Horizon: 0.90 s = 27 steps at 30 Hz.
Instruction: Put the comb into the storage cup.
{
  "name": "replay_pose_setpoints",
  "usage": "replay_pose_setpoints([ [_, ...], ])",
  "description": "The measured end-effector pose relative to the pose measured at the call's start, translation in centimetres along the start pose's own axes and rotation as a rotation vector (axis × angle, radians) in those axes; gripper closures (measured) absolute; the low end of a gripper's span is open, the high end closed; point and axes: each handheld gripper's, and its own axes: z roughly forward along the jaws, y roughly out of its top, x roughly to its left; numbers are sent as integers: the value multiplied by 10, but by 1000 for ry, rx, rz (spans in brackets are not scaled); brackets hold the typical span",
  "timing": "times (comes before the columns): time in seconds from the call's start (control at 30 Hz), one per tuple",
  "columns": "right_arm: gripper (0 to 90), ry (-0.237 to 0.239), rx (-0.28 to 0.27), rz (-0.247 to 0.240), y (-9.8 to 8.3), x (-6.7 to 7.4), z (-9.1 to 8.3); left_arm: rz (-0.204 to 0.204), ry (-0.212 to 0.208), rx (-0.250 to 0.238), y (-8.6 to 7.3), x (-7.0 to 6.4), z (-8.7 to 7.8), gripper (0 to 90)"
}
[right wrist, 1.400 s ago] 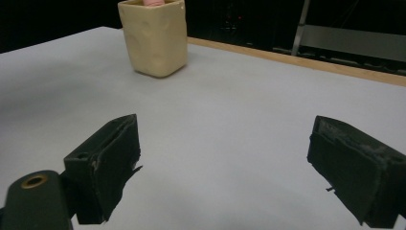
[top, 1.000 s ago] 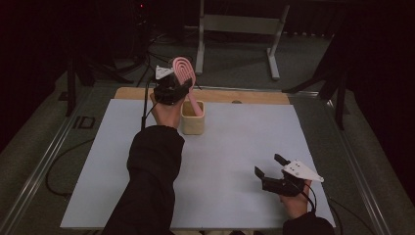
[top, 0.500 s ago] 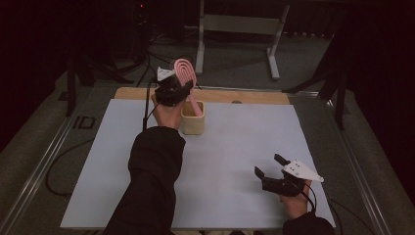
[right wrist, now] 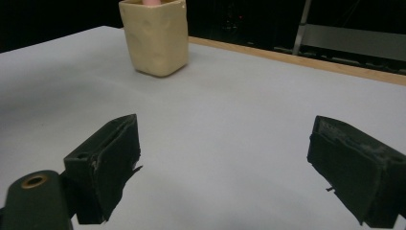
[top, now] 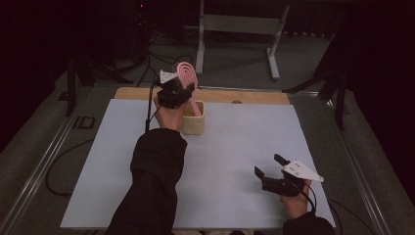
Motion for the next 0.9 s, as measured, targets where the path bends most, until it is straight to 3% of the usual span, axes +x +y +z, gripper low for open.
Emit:
replay_pose_setpoints([
  [0.67,107,0,0,-5,0,0,0,-7,-4,13,-9,0,4,642],
  [0.9,106,1,1,-5,0,0,1,-49,-3,15,-20,7,5,643],
])
